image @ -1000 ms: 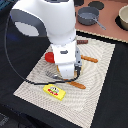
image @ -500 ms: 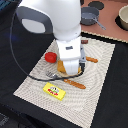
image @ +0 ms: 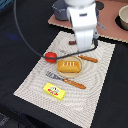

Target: Interact with the objects in diverse but meaningful ways.

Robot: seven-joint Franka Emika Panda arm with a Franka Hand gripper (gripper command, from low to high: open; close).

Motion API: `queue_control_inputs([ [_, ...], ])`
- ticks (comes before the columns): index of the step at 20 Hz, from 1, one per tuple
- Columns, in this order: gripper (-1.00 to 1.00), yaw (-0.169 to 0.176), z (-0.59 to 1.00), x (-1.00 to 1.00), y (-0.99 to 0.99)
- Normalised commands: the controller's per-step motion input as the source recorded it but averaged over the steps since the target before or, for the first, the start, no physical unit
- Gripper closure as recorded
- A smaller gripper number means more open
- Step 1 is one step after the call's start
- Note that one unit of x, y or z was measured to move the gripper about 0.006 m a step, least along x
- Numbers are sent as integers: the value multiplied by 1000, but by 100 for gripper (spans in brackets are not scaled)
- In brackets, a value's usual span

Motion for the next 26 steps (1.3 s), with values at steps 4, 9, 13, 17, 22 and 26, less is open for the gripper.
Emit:
queue_control_inputs([
  [4, -100, 2, -233, -318, 625],
  [9, -100, 0, -242, -356, 565],
  [13, -100, 0, -254, -322, 552],
  [17, -100, 0, -354, -222, 445],
  [22, -100, 0, -441, -175, 341],
  [26, -100, 0, -464, -114, 239],
])
